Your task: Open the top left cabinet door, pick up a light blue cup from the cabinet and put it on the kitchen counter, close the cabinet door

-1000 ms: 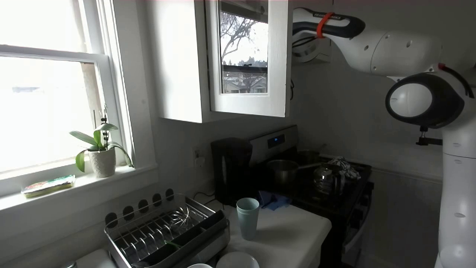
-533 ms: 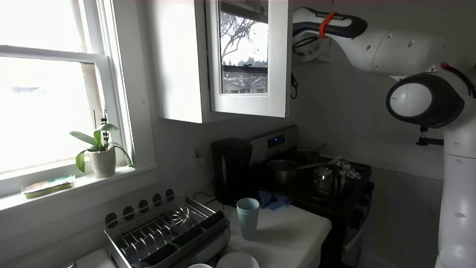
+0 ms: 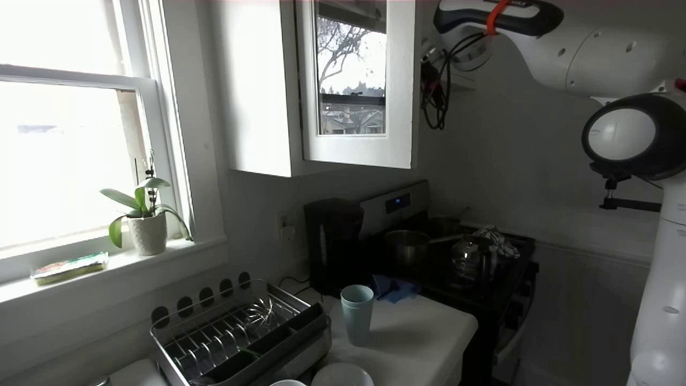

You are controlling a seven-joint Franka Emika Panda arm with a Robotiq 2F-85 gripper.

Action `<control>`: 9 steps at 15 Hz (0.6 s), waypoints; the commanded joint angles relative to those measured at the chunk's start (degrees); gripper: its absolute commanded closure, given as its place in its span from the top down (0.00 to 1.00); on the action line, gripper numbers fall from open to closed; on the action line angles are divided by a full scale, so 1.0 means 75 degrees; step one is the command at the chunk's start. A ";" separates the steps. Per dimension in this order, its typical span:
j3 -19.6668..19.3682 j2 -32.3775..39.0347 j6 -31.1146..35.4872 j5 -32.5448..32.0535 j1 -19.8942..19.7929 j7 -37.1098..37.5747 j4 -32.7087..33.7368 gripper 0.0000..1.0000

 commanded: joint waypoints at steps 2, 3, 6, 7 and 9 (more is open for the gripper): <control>-0.0185 -0.1075 -0.0420 0.0417 -0.0123 -0.1554 -0.1183 0.02; -0.0237 -0.1276 -0.0483 0.0487 -0.0121 -0.1771 -0.1439 0.02; -0.0411 -0.1790 -0.0652 0.0887 -0.0098 -0.2616 -0.2260 0.02; -0.0450 -0.1904 -0.0708 0.0898 -0.0093 -0.2849 -0.2470 0.02; -0.0497 -0.2226 -0.0685 0.1034 -0.0065 -0.3311 -0.3176 0.02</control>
